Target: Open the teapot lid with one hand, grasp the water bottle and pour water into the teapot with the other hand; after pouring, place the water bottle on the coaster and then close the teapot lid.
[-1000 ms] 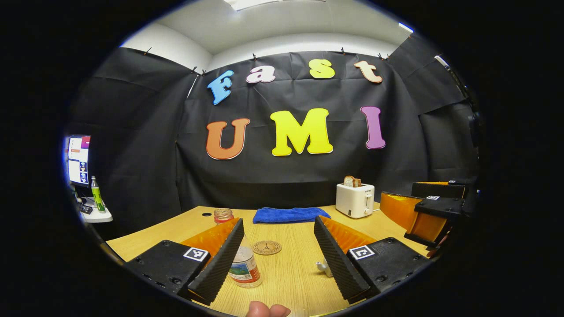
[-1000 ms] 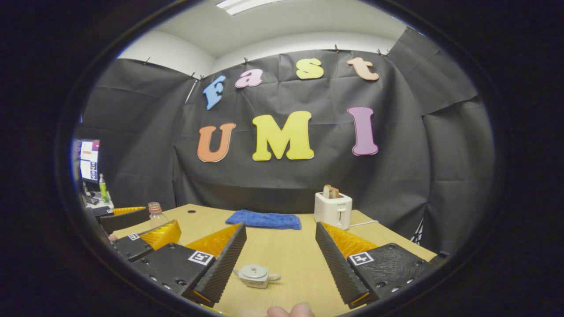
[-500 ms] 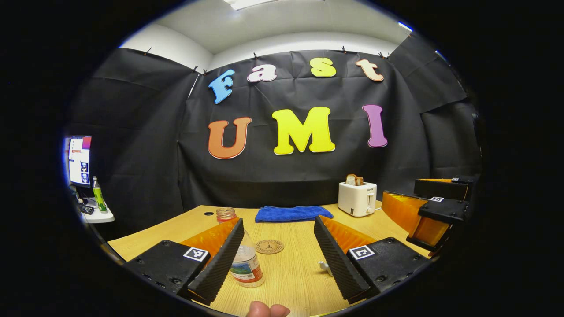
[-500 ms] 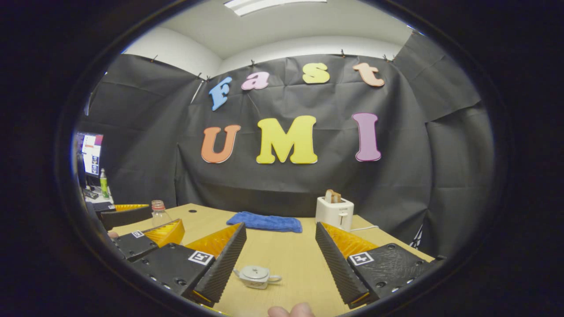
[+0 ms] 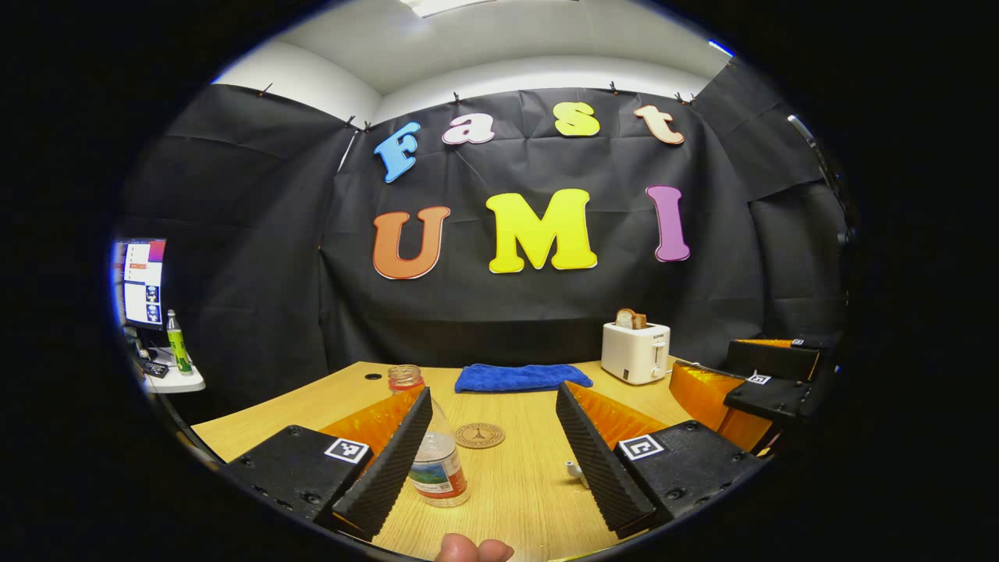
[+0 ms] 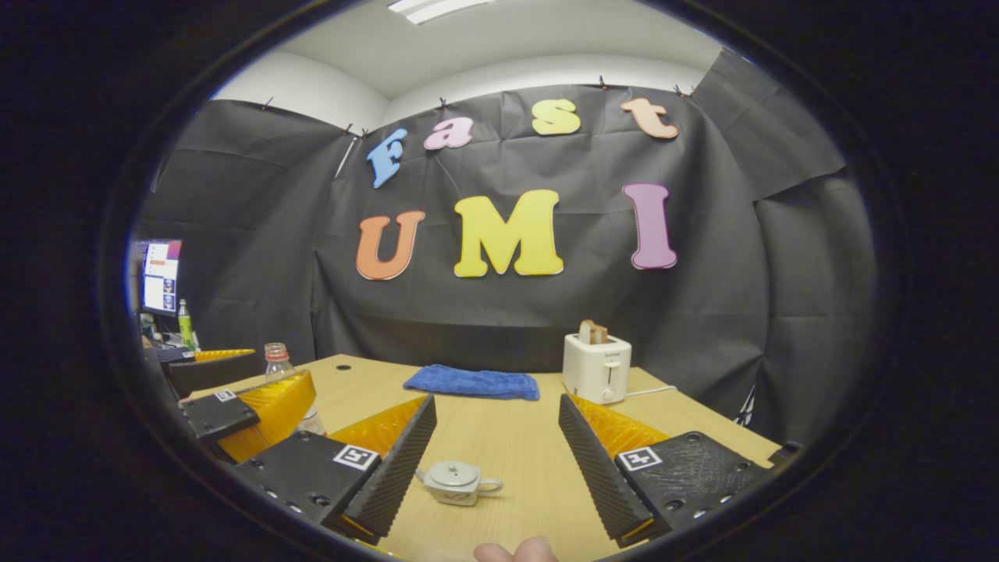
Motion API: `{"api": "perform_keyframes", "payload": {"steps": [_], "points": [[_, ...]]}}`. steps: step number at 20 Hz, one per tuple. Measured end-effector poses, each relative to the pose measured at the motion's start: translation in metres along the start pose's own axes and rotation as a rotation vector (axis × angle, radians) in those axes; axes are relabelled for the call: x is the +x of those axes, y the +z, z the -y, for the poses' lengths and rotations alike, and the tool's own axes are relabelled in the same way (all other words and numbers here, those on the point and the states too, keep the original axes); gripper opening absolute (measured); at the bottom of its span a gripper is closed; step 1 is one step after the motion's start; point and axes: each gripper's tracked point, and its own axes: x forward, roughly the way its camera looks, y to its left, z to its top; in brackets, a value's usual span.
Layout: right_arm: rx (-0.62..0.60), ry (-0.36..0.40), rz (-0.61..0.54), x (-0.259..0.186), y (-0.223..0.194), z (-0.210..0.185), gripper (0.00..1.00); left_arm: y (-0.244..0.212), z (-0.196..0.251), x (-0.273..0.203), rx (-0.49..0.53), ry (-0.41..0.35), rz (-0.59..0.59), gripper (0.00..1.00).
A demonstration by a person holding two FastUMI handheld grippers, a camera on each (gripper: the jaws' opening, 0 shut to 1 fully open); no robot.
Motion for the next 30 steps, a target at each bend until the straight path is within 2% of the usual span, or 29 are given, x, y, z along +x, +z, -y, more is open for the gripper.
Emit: {"api": "perform_keyframes", "payload": {"steps": [8,14,18,20,21,22,23,24,26,27,30], "points": [[0.021,0.054,-0.146,0.054,-0.072,-0.028,0.95,-0.012,-0.047,-0.018,0.022,0.100,-0.046,1.00],[-0.007,0.035,-0.207,0.081,-0.101,-0.035,0.96,-0.015,-0.061,-0.022,0.023,0.112,-0.048,1.00],[-0.039,0.028,-0.236,0.091,-0.112,-0.038,0.74,-0.023,-0.071,-0.021,0.022,0.123,-0.064,1.00],[-0.051,0.028,-0.244,0.093,-0.115,-0.042,0.57,-0.025,-0.077,-0.021,0.018,0.131,-0.069,1.00],[-0.057,0.025,-0.247,0.094,-0.115,-0.042,0.41,-0.027,-0.079,-0.020,0.015,0.134,-0.071,1.00],[-0.057,0.026,-0.248,0.096,-0.116,-0.043,0.33,-0.028,-0.081,-0.020,0.013,0.138,-0.074,1.00],[-0.060,0.019,-0.250,0.097,-0.116,-0.043,0.18,-0.029,-0.083,-0.020,0.011,0.141,-0.077,1.00],[-0.062,0.023,-0.251,0.098,-0.117,-0.043,0.13,-0.030,-0.085,-0.019,0.007,0.143,-0.081,1.00],[-0.076,0.019,-0.258,0.094,-0.118,-0.042,0.11,-0.033,-0.088,-0.018,-0.003,0.142,-0.084,1.00],[-0.083,0.023,-0.255,0.095,-0.118,-0.041,0.00,-0.035,-0.089,-0.017,-0.006,0.141,-0.089,1.00],[-0.111,0.030,-0.244,0.098,-0.117,-0.043,0.00,-0.044,-0.083,-0.014,-0.022,0.108,-0.099,1.00]]}}
